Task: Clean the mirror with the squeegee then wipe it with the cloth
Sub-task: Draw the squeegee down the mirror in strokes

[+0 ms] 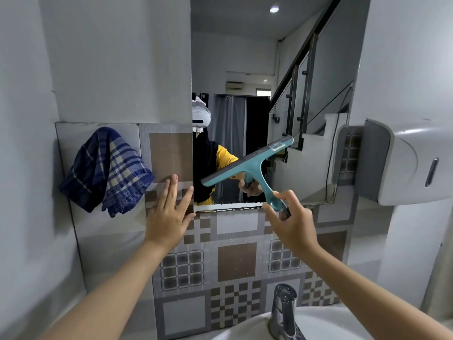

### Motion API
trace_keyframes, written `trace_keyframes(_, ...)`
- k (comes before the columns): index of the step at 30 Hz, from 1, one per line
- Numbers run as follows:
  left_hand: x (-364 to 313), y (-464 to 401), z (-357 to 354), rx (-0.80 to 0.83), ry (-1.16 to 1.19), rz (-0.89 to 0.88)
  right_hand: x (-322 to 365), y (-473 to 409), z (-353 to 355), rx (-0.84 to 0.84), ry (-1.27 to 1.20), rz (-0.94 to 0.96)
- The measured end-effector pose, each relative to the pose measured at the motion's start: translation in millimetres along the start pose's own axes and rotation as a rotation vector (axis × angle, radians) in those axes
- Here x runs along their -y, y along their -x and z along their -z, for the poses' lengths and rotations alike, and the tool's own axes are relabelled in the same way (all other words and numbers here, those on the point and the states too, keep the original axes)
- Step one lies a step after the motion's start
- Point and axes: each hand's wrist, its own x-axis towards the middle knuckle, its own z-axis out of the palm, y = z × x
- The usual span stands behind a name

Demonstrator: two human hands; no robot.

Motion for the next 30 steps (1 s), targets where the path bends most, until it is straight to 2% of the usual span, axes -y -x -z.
trace_keyframes(11,-0.6,0.4,1.2,0.003,-0.015,0.0,-59.2,-8.5,43.5,0.068,0.085,0.135)
trace_keyframes(18,-0.1,1.5,-3.1,-0.021,-0.028,-0.008,-93.2,-5.7,61.5,0.066,0.134,0.129)
trace_keyframes(24,0.4,1.9,-6.7,-0.04,-0.046,-0.015,-125.0,19.2,87.4,-0.003,0.078,-0.082)
trace_keyframes(30,-3.0,2.5,-3.6,-0.026,-0.034,-0.008,-107.2,32.2,76.7,-0.002,-0.139,-0.277)
